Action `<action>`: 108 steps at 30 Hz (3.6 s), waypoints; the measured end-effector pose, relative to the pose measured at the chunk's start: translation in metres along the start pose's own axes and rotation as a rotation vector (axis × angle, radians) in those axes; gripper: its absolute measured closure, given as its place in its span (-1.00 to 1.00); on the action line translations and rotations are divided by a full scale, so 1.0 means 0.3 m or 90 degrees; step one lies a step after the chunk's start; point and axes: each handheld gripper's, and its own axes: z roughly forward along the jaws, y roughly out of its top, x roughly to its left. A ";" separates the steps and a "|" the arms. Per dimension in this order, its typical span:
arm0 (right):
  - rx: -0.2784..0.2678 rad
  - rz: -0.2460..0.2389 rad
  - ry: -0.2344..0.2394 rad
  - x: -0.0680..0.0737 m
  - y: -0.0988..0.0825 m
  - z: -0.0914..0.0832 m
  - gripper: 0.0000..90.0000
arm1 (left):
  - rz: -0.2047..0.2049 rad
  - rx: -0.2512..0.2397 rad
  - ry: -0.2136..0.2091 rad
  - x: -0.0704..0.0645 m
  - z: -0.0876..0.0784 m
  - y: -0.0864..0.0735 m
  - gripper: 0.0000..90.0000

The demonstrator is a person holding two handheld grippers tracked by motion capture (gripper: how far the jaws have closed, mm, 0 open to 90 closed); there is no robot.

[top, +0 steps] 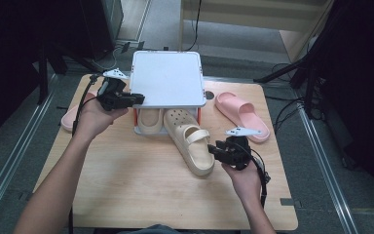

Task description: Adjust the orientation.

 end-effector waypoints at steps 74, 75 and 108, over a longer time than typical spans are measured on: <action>0.127 -0.115 0.053 0.191 -0.121 0.173 1.00 | -0.006 -0.004 -0.021 0.010 0.006 0.001 0.81; 0.123 -0.114 0.055 0.189 -0.115 0.175 1.00 | -0.006 -0.004 -0.021 0.010 0.006 0.001 0.81; 0.030 -0.043 0.068 0.082 0.084 0.361 0.91 | -0.007 -0.017 -0.001 -0.003 0.004 -0.008 0.69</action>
